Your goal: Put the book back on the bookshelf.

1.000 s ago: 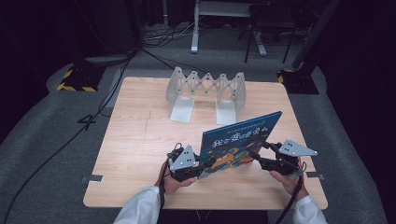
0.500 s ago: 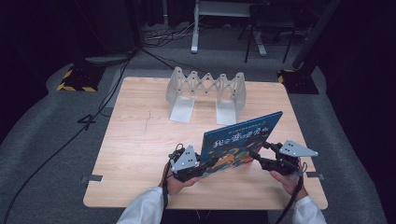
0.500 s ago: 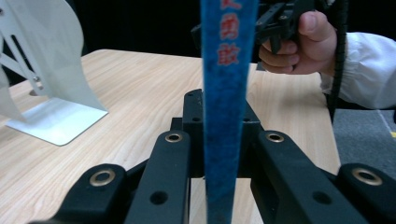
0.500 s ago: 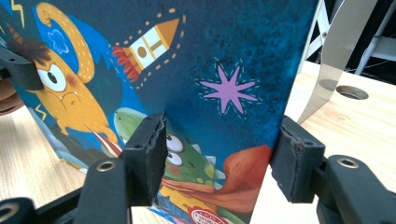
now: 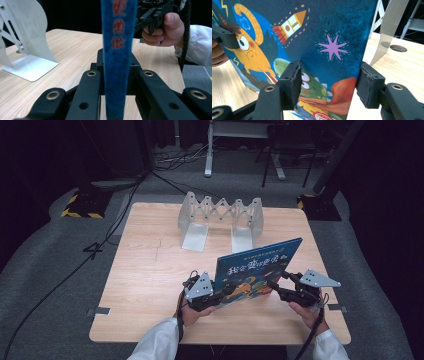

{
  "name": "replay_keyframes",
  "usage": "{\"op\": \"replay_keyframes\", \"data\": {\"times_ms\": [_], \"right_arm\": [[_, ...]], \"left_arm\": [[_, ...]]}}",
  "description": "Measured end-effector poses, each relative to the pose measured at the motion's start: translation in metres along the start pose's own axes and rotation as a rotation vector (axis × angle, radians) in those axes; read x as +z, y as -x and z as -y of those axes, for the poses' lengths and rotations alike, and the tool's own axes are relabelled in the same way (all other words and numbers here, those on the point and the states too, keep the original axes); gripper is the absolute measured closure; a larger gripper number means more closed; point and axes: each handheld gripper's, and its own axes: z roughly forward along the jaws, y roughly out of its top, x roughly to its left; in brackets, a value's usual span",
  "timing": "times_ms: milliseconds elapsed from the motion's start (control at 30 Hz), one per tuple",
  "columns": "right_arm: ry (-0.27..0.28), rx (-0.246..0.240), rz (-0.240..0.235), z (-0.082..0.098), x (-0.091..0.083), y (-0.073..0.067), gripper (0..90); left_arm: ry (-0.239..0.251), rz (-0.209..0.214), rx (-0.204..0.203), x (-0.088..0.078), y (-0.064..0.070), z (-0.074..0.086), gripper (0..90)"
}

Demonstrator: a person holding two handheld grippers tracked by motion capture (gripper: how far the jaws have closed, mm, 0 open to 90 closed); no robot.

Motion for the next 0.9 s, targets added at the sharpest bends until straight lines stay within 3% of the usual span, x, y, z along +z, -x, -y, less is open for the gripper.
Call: {"op": "replay_keyframes", "data": {"times_ms": [100,200,333,467,533,667,900], "right_arm": [[-0.003,0.007,-0.001,0.001,0.000,0.002,41.6],[-0.046,0.031,0.018,0.007,0.001,0.004,34.4],[-0.146,0.021,0.037,0.024,-0.003,0.011,27.3],[-0.260,0.049,0.082,0.044,-0.015,0.015,21.4],[-0.322,0.019,0.108,0.050,-0.021,0.013,19.1],[-0.363,0.016,0.110,0.063,-0.028,0.009,19.2],[-0.411,-0.017,0.113,0.070,-0.021,0.006,19.6]], "left_arm": [[-0.004,0.014,0.002,0.001,0.001,0.000,81.7],[-0.010,-0.005,-0.003,0.002,0.001,-0.001,82.6],[-0.023,-0.045,-0.002,-0.001,-0.001,-0.001,82.8],[-0.019,-0.059,-0.009,-0.005,-0.003,0.000,82.8],[-0.022,-0.065,-0.008,-0.007,-0.003,0.000,82.8],[-0.021,-0.088,-0.013,-0.009,-0.003,-0.001,82.9],[-0.022,-0.113,-0.024,-0.015,-0.008,-0.001,82.9]]}}
